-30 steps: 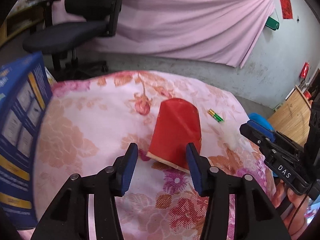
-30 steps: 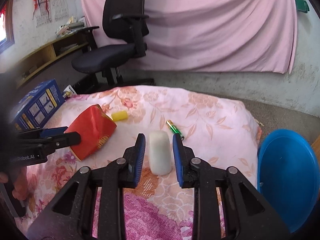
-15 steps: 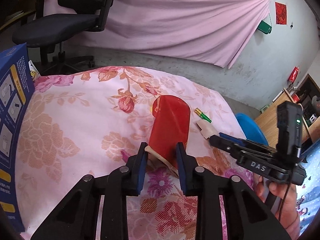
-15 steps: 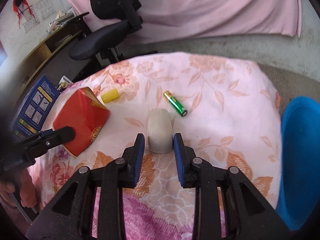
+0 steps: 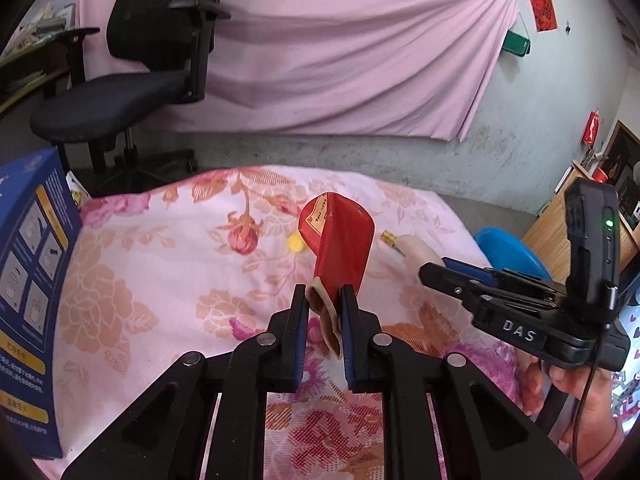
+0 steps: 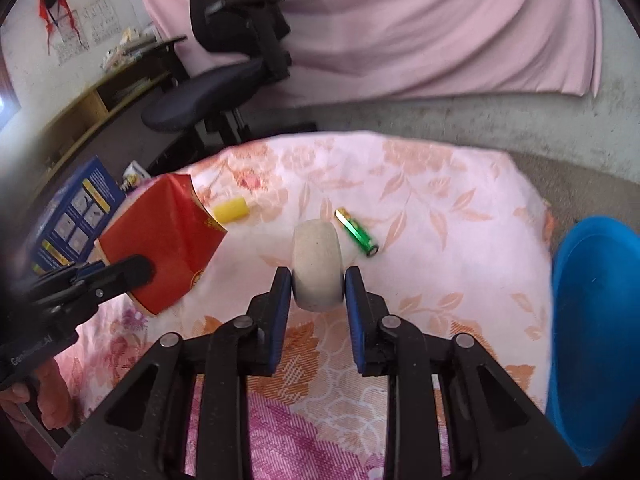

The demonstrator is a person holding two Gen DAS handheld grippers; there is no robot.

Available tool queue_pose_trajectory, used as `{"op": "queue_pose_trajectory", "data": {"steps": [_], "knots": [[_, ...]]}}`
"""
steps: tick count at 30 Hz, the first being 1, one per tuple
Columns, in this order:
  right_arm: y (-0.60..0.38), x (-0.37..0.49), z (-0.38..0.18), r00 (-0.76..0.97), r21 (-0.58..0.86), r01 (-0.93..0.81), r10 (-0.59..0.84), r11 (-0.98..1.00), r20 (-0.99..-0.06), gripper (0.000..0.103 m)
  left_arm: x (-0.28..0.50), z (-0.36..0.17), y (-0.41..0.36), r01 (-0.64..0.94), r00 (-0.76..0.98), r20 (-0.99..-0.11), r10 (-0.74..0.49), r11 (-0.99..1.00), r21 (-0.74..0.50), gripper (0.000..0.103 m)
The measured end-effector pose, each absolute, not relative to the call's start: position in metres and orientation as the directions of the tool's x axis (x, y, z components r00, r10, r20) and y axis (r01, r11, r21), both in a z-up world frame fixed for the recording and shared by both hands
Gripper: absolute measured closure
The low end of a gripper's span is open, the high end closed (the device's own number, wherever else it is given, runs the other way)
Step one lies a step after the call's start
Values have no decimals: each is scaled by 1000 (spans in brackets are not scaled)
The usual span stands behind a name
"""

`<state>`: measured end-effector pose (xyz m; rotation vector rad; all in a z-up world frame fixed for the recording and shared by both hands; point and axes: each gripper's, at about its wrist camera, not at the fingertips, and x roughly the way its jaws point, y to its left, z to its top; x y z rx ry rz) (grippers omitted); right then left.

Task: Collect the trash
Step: 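Grasp the red paddle with the left gripper while the right grasps the white case, then lift the red paddle and white case and carry them over the blue basin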

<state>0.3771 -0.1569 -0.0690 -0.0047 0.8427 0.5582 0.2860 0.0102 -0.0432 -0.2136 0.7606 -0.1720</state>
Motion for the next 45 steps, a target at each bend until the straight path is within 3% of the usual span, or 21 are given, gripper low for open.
{"op": "queue_pose_trajectory", "data": {"steps": [9, 19, 27, 36, 45], "knots": [[-178, 335, -32, 739, 157, -466, 480, 871, -472, 53, 272, -24, -11, 112, 826, -536, -177, 982, -152, 91], [-211, 285, 11, 915, 44, -375, 377, 926, -141, 53, 255, 13, -31, 139, 932, -310, -189, 975, -176, 91], [-258, 257, 31, 965, 37, -264, 264, 964, -3, 53, 236, 43, -78, 227, 961, -154, -230, 973, -41, 91], [-324, 251, 36, 987, 133, -160, 162, 978, -8, 53, 239, 62, -145, 339, 939, -55, -339, 941, 3, 90], [-388, 268, 15, 986, 249, -73, 108, 966, -129, 53, 264, 47, -220, 464, 866, -189, -463, 885, -45, 90]]}}
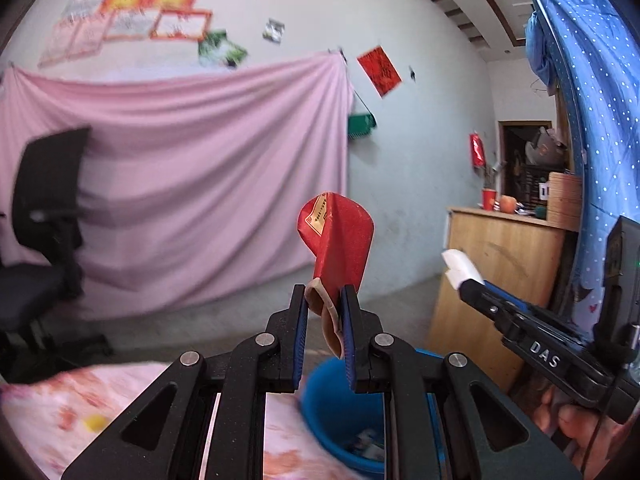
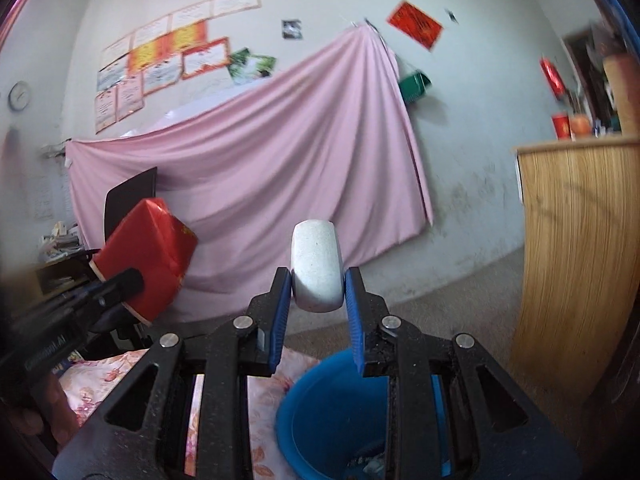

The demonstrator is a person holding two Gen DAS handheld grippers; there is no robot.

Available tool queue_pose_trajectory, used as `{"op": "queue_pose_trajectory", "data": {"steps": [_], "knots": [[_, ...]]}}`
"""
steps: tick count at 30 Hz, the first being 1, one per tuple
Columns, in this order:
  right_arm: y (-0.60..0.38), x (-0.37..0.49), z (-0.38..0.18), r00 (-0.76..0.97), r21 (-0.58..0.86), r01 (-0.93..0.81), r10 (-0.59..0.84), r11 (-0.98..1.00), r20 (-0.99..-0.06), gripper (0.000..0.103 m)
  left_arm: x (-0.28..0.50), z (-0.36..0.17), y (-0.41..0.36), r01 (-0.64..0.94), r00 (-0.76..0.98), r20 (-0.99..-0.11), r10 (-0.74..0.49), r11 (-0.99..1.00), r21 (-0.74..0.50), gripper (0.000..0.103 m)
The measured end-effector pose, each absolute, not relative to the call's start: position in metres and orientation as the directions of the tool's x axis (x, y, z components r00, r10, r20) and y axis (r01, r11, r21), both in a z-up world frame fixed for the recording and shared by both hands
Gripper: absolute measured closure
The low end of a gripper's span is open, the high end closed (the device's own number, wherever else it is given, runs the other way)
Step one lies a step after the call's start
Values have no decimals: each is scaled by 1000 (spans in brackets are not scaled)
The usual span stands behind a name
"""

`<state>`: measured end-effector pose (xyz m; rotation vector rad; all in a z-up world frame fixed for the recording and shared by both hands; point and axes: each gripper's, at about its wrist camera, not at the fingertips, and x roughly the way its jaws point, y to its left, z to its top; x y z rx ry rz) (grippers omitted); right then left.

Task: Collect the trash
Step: 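Open both grippers over the basin to drop the items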

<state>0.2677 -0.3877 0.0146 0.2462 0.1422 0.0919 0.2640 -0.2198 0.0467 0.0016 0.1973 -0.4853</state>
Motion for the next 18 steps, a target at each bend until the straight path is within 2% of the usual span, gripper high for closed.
{"op": "queue_pose_trajectory", "data": {"steps": [5, 11, 14, 18], "knots": [[-405, 274, 2, 981, 269, -31, 81, 963, -175, 53, 289, 35, -244, 494, 807, -304, -506, 861, -122, 90], [-418, 291, -16, 958, 300, 7, 79, 954, -275, 53, 322, 22, -263, 505, 707, -468, -531, 842, -191, 89], [-421, 300, -24, 946, 315, 18, 86, 949, -314, 53, 339, 11, -270, 487, 641, -549, -536, 837, -248, 87], [-424, 306, -28, 936, 310, 23, 88, 951, -340, 52, 351, 2, -274, 459, 589, -600, -541, 836, -302, 79]]}}
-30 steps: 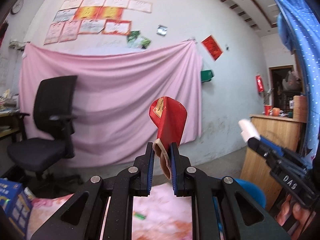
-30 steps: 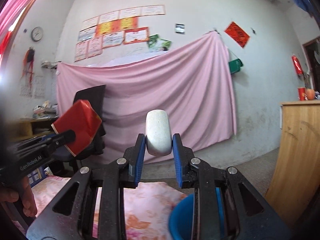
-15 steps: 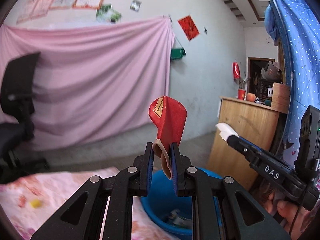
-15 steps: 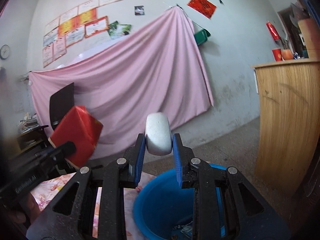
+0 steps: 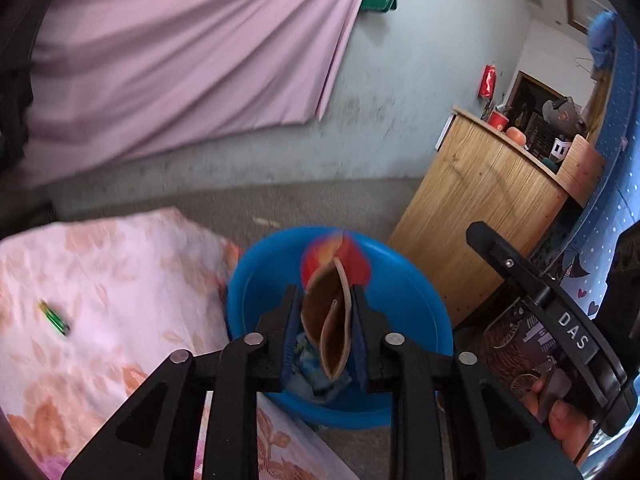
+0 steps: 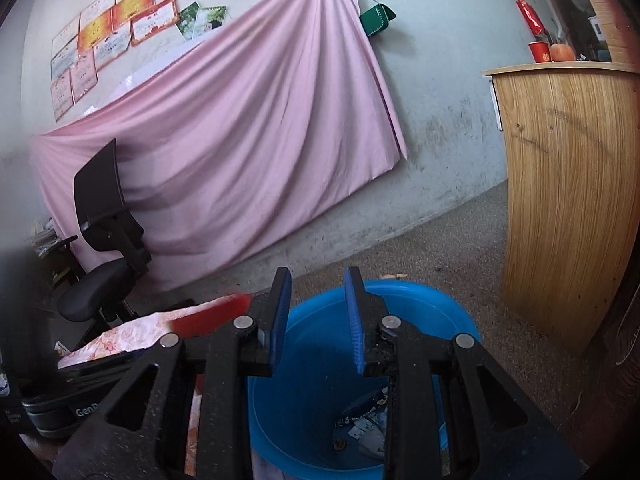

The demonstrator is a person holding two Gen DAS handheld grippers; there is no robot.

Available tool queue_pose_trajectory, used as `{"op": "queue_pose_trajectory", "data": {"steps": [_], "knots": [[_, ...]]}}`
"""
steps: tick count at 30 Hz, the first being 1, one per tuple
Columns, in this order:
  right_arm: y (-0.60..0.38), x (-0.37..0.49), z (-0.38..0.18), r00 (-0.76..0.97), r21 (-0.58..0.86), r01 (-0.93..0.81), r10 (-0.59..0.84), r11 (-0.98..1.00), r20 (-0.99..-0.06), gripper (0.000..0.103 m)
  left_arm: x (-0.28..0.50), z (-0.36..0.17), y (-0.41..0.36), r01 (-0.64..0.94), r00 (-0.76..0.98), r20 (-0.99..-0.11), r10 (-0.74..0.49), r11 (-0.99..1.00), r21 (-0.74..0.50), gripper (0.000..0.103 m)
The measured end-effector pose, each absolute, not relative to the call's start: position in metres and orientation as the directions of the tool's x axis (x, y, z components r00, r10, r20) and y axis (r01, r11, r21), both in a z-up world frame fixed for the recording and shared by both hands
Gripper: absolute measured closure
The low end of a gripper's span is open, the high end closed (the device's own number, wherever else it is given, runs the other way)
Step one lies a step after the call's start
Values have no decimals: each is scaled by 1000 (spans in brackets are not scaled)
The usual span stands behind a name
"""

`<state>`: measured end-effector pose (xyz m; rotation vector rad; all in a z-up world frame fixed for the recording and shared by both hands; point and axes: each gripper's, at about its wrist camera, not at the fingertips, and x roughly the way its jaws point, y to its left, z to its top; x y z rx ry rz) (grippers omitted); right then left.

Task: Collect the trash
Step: 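Open both grippers over the basin to drop the items, then move both tools back over the bed toward the yellow cap and green battery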

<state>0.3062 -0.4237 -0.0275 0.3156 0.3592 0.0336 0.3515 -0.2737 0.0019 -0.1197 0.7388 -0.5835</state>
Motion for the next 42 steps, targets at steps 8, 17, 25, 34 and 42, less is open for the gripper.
{"op": "queue_pose_trajectory", "data": {"steps": [8, 17, 25, 34, 42], "knots": [[-422, 311, -28, 929, 309, 21, 96, 951, -358, 51, 350, -2, -250, 416, 609, -610, -507, 859, -299, 71], [-401, 314, -13, 935, 295, -20, 123, 955, -333, 45, 342, 15, -205, 348, 694, -562, -449, 893, -284, 61], [-374, 305, 8, 958, 371, -50, 150, 927, -244, 4, 311, 38, -144, 217, 830, -477, -288, 956, -198, 41], [-320, 280, 30, 969, 342, -224, 245, 913, -20, 0, 262, 57, -63, -42, 947, -321, -1, 991, -130, 3], [-264, 263, 31, 953, 206, -304, 295, 930, 72, 0, 223, 59, -21, -121, 978, -183, 99, 986, -112, 3]]}}
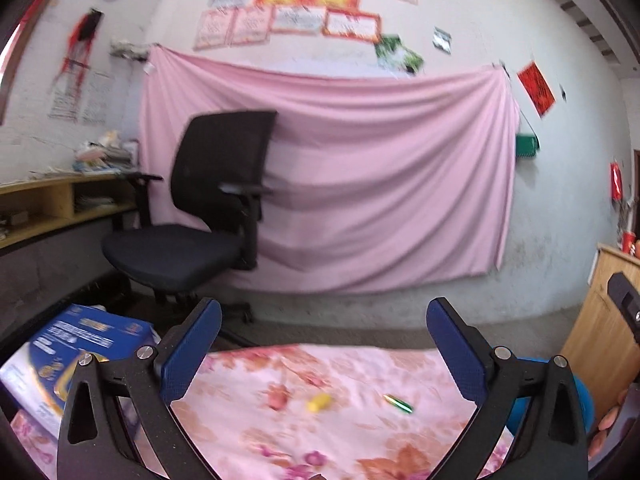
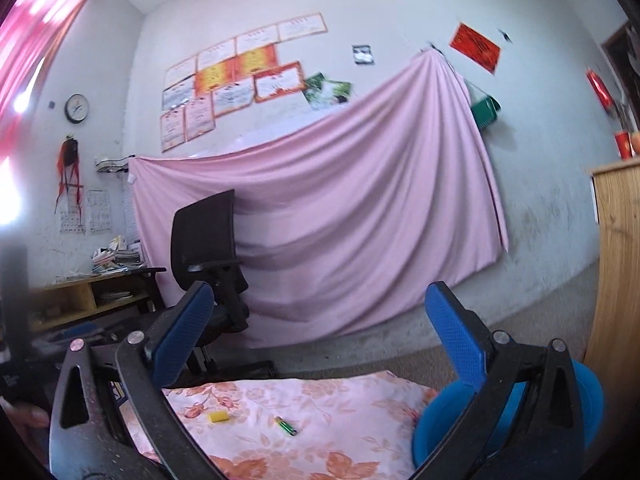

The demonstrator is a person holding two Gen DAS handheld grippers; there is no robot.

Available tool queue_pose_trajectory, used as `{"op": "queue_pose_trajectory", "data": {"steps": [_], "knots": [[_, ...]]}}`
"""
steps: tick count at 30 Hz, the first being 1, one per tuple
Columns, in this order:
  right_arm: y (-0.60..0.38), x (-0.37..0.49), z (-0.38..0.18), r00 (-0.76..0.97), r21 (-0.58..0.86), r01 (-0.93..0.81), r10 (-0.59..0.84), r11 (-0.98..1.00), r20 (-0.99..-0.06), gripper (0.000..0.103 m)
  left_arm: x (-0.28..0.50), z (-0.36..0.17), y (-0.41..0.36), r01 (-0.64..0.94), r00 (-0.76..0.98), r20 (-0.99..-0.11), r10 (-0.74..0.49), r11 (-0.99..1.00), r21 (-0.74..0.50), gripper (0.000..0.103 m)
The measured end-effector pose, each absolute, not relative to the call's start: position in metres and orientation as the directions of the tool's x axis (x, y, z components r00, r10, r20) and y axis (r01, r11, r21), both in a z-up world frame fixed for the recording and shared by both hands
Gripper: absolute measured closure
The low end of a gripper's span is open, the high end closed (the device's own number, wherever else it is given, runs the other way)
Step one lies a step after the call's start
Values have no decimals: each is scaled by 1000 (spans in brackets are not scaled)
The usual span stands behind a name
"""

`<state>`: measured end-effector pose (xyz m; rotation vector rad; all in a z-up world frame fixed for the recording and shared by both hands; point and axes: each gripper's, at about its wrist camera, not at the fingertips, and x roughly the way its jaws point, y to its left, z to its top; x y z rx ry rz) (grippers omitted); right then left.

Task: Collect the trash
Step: 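Move both tools back over the bed toward the yellow cap and green battery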

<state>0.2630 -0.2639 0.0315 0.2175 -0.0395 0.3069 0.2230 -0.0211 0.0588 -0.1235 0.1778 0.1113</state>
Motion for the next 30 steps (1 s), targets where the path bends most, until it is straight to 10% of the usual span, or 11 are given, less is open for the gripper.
{"op": "queue_pose_trajectory", "data": {"steps": [19, 30], "knots": [[-202, 282, 9, 943, 32, -331, 332, 943, -24, 0, 211, 32, 32, -191, 968, -180, 174, 978, -81, 2], [-194, 348, -25, 888, 80, -295, 304, 952, -345, 0, 267, -1, 28, -98, 911, -404, 79, 995, -25, 2]]}}
